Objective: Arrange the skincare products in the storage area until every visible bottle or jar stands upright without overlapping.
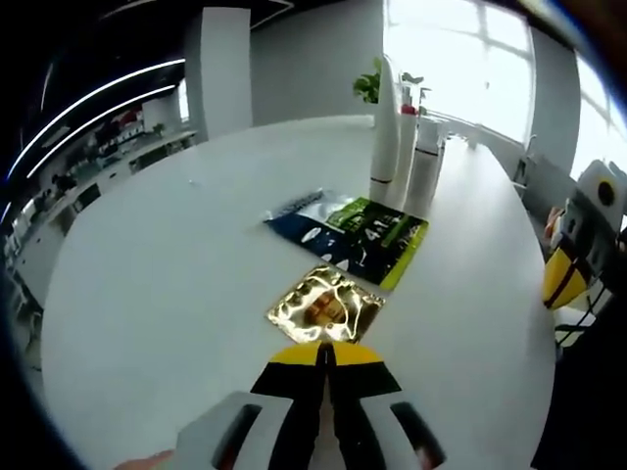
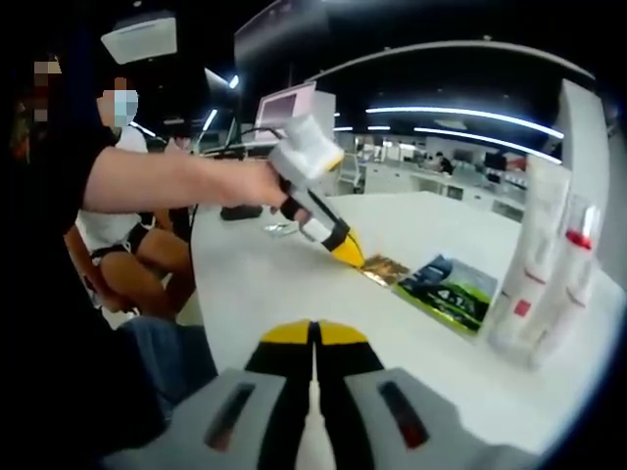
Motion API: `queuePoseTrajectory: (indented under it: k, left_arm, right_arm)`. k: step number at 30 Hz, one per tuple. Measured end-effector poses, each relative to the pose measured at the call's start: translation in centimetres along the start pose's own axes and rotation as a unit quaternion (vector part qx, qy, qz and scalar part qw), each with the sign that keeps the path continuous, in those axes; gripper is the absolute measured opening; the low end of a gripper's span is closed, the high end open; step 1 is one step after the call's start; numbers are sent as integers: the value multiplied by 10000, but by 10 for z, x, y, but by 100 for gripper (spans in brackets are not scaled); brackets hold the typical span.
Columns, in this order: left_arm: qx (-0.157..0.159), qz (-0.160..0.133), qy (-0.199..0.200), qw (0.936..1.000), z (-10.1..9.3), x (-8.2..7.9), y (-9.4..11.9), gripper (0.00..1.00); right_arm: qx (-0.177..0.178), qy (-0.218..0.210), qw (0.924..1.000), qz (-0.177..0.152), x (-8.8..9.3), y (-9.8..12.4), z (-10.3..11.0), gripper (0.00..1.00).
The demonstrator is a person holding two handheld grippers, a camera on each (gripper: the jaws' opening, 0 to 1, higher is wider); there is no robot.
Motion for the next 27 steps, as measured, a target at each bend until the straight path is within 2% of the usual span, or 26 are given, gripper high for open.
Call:
queuePoseTrajectory:
  k: [8,16,23,27]
  left_arm:
    - [-65,-176,18,9998,2,-7,13,1]
    - [-173,-155,118,9997,10,6,26,1]
    - [-174,-164,87,9997,8,8,28,2]
    - [-303,-163,58,9994,11,8,32,11]
  right_arm:
    - [-17,42,10000,-20,-3,-1,1,0]
    - [-60,48,10000,-3,-2,-2,4,0]
    - [5,-10,10000,-77,-6,-1,1,0]
    - [15,-2,10000,-78,-7,-1,1,0]
Point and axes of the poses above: the point that each gripper's makers call its tool centre point, and the gripper's own axes: y roughly backward along the fingers, z roughly to its left, x roughly out of its underside, the point moved 2 cm from there along y, roughly backward along the fingers, and after that the axes turned 3 degrees about -y, right-handed, at the moved point
